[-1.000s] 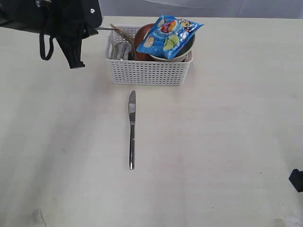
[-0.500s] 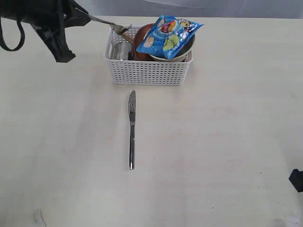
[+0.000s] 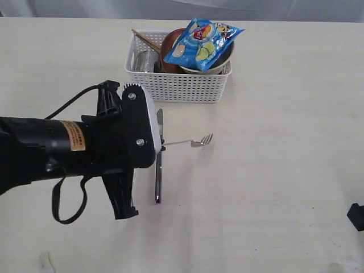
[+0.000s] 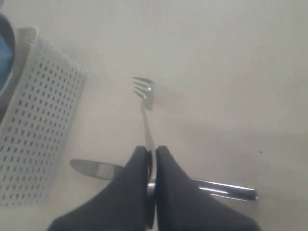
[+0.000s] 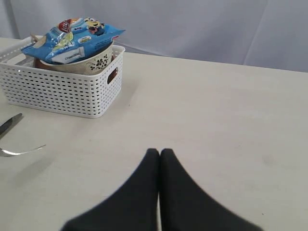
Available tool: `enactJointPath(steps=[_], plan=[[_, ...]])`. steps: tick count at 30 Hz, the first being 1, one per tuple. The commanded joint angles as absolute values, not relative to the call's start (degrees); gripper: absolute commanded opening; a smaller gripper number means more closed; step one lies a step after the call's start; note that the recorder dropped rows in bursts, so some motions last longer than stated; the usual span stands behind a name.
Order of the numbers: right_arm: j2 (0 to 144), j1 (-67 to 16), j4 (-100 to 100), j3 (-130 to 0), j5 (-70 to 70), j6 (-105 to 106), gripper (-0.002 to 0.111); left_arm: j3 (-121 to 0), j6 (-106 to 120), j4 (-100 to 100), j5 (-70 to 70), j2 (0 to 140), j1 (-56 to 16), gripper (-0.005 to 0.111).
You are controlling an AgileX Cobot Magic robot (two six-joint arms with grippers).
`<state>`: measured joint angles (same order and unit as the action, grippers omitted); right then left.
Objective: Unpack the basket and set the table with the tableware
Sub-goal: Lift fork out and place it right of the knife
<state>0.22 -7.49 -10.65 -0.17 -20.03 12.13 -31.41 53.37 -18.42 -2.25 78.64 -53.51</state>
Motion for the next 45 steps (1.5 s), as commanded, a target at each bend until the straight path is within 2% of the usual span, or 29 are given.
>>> enactJointPath(steps=[1, 6, 9, 12, 18, 26, 35, 40, 45], plan=[[0.0, -7.61, -10.24, 0.0, -19.69, 12.14, -0.001, -31.12, 62.12, -27.61, -16.01, 85.33, -53.26, 0.0], [0.0, -7.61, -10.24, 0.0, -19.69, 12.14, -0.001, -31.7, 107.11, -70.87, -33.65, 90.88, -57.45, 0.0], [0.0, -7.61, -10.24, 0.0, -19.69, 12.14, -0.001, -33.59, 119.46, -82.85, -31.01, 91.57, -62.41, 0.0], [0.0, -7.61, -10.24, 0.0, -19.69, 12.14, -0.001, -33.7, 119.17, -82.73, -30.81, 91.69, -67.52, 0.0], [0.0, -7.61, -10.24, 0.0, -19.69, 12.14, -0.001, -33.7, 114.96, -83.25, -42.92, 92.9, -72.75, 0.0], [0.0, -7.61, -10.24, 0.0, -19.69, 12.14, -0.001, -33.78, 113.14, -86.53, -37.83, 97.1, -72.72, 0.0], [0.0, -7.61, -10.24, 0.0, -19.69, 12.14, -0.001, -33.78, 107.12, -78.38, -40.63, 102.49, -72.83, 0.0], [0.0, -7.61, -10.24, 0.0, -19.69, 12.14, -0.001, -33.78, 104.74, -77.69, -55.12, 102.41, -76.89, 0.0], [0.0, -7.61, -10.24, 0.0, -19.69, 12.14, -0.001, -33.78, 102.79, -76.8, -54.29, 101.43, -81.81, 0.0]])
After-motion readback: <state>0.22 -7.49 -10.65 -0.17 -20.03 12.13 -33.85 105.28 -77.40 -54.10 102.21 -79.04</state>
